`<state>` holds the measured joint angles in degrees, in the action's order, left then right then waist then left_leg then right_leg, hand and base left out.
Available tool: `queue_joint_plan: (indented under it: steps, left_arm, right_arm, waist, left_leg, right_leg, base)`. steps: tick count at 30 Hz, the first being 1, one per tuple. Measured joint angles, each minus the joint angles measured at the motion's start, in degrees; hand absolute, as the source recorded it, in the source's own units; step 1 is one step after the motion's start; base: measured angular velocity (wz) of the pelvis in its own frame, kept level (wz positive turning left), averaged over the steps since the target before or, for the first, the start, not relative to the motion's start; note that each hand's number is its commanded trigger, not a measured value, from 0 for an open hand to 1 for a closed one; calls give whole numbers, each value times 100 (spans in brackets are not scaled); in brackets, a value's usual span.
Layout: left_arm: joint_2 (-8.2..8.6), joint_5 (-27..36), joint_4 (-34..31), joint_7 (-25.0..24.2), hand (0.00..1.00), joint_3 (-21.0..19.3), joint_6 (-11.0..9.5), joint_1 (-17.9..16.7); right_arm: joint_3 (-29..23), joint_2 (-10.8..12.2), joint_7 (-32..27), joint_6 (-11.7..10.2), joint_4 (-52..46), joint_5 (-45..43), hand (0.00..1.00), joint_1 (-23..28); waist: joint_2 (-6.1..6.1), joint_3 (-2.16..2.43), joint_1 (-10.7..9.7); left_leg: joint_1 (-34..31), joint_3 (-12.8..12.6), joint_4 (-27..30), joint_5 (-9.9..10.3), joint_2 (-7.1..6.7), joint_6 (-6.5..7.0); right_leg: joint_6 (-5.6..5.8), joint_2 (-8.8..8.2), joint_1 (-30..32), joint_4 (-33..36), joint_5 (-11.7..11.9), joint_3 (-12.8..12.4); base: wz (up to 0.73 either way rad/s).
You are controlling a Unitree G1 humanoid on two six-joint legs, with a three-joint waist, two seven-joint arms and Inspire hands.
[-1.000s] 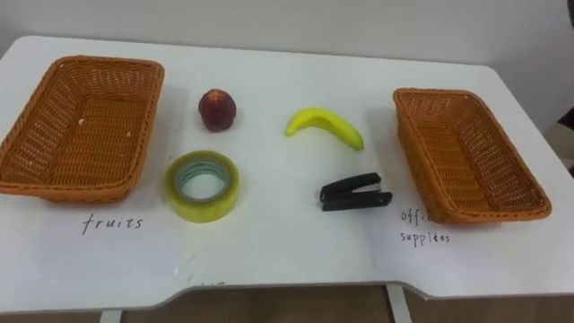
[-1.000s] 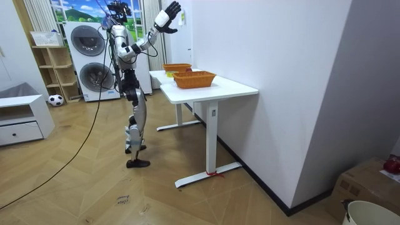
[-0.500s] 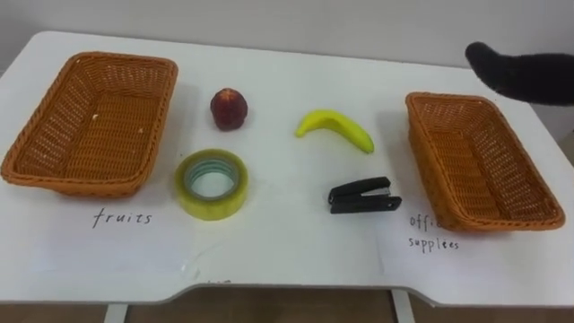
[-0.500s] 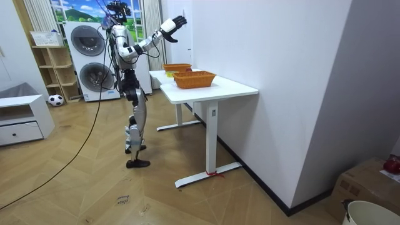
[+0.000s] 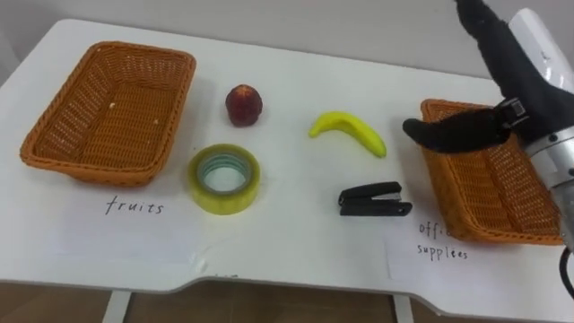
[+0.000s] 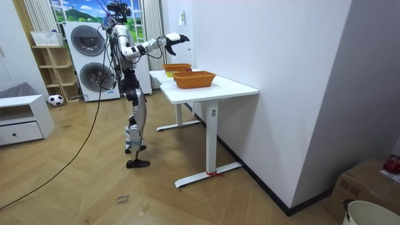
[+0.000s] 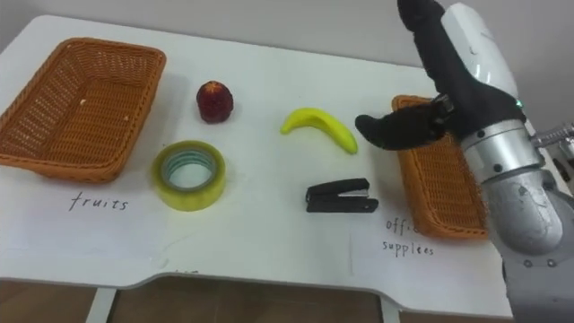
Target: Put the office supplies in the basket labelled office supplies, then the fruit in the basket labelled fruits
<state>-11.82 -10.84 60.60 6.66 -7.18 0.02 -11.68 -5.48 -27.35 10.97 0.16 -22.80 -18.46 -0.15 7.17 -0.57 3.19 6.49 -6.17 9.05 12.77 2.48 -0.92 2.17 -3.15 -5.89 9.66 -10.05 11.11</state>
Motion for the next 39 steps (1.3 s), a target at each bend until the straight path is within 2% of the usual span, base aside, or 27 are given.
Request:
queue_joint_plan:
  steps: [4,12,15,18,20,21,23,28,30,32,34,37,39]
  left_arm:
    - [-23,0,0,-2,0,73,1,18]
    - [-39,3,-54,4,0,183,-1,190]
    - [-40,5,-97,4,0,185,-4,242]
    - [-40,6,-100,8,0,185,-7,278]
    - [-40,7,-99,10,0,189,-7,279]
    - [-40,7,-91,9,0,191,-7,279]
    - [-40,7,-89,8,0,193,-7,279]
    - [-43,7,-81,0,0,293,-6,280]
    - [-43,7,7,-6,0,299,-5,306]
    - [-41,7,35,-4,0,298,2,309]
    - [-42,6,32,4,0,298,2,317]
    - [-43,6,16,7,0,297,8,342]
    - [-47,7,2,7,0,294,9,367]
  right_arm:
    - [83,1,224,12,0,-47,0,0]
    - [843,8,965,129,34,-482,0,54]
    - [878,8,1176,155,33,-500,0,54]
    - [885,10,1313,241,34,-641,0,54]
    - [888,14,1380,247,34,-736,0,58]
    - [890,15,1428,245,36,-845,0,84]
    - [891,16,1507,249,36,-991,0,164]
    - [932,20,1772,339,37,-1360,0,363]
    - [939,20,1907,370,79,-1370,0,433]
    - [943,20,1968,376,167,-1352,0,433]
    - [960,21,2090,493,218,-1352,0,432]
    - [966,22,2304,508,461,-1301,0,419]
    - [989,24,2454,600,687,-1312,0,419]
  waist:
    - [-12,-2,22]
    - [-27,8,75]
    - [-27,12,164]
    - [-21,16,179]
    - [4,34,178]
    - [-9,23,180]
    - [10,34,182]
    - [12,16,191]
    - [-3,-16,204]
    - [-7,-25,213]
    - [-6,-24,209]
    - [9,-13,213]
    - [27,-11,217]
  left_leg:
    - [-37,14,17,0,0,0]
    - [-87,73,47,-1,-3,-1]
    - [-86,73,49,-1,-5,-1]
    - [-88,88,49,-2,-6,-2]
    - [-86,99,50,-2,-6,-2]
    - [-85,111,52,-2,-8,-2]
    - [-86,149,52,-2,-10,-2]
    - [-90,165,52,-2,-13,-2]
    - [-94,168,52,-2,-13,-2]
    - [-107,170,50,-2,-14,-2]
    - [-128,163,47,-2,-14,-2]
    - [-128,164,47,-2,-14,-2]
    - [-125,164,46,-2,-15,-2]
  right_leg:
    - [0,1,0,-2,0,-1]
    - [0,2,8,-7,0,-25]
    - [0,1,8,-7,0,-27]
    - [0,1,5,-5,0,-26]
    - [0,1,0,-5,0,-28]
    - [0,1,-6,-5,0,-28]
    - [0,1,-14,-5,0,-29]
    - [0,0,-26,-5,0,-36]
    - [0,0,-18,-6,0,-41]
    - [0,2,6,-8,0,-81]
    - [0,4,35,-6,0,-87]
    - [0,6,36,-6,0,-102]
    - [0,6,35,-8,0,-109]
  base:
    - [4]
    - [4]
    - [0]
    - [0]
    - [2]
    - [3]
    - [5]
    - [3]
    - [0]
    - [-5]
    - [-3]
    - [0]
    - [0]
